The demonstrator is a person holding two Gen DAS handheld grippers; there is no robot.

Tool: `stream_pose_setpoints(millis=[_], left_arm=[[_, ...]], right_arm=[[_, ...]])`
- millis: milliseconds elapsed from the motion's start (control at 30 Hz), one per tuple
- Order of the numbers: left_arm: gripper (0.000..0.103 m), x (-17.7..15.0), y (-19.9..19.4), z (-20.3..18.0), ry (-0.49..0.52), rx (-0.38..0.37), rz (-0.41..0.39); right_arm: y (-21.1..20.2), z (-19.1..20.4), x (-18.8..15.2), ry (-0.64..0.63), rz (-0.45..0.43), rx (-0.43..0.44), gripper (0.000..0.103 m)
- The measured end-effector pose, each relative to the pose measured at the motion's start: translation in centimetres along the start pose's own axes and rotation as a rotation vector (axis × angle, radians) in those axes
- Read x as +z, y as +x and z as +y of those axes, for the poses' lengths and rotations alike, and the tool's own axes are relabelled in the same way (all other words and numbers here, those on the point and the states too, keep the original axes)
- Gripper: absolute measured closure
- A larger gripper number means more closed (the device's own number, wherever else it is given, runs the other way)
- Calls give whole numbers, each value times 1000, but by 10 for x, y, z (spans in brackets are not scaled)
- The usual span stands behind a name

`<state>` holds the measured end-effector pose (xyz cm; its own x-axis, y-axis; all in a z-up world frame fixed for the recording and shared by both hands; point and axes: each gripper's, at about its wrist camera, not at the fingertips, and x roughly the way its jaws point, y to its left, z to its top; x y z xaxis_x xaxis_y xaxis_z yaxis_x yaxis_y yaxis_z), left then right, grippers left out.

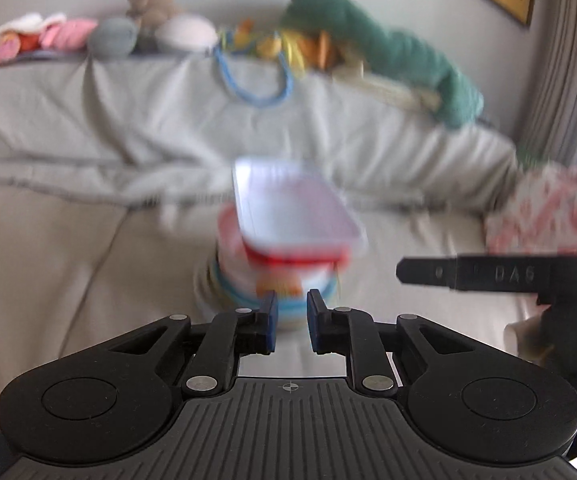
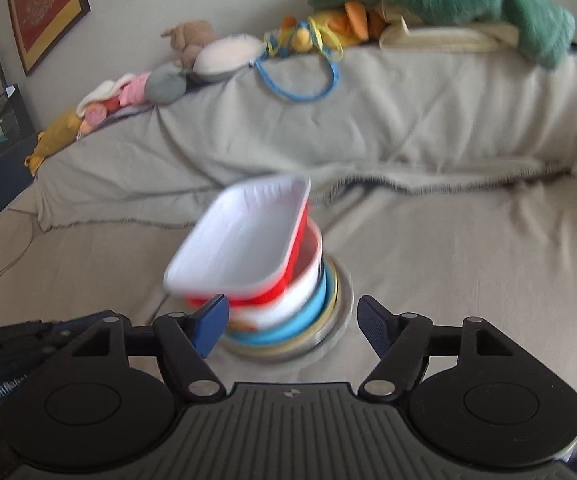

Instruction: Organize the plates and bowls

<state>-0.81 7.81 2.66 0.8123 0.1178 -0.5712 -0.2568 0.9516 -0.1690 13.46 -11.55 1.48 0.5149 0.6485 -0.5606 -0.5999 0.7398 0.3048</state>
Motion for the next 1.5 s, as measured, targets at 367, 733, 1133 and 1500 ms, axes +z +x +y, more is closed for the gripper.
stream_pose_setpoints(millis=[367, 733, 1133, 1500], left_arm=[[86, -30, 2, -27, 7, 0, 122], [86, -33, 0, -32, 33, 31, 133], [86, -33, -4, -32, 30, 18, 123], [86, -33, -6, -33, 31, 17, 122]], right_arm=[[-24, -3, -79, 26, 104, -87, 31], [-27, 5, -81, 4, 97, -103, 31], [-27, 5, -77, -8, 97, -100, 31], [-29, 7, -77, -17, 92, -98, 31]])
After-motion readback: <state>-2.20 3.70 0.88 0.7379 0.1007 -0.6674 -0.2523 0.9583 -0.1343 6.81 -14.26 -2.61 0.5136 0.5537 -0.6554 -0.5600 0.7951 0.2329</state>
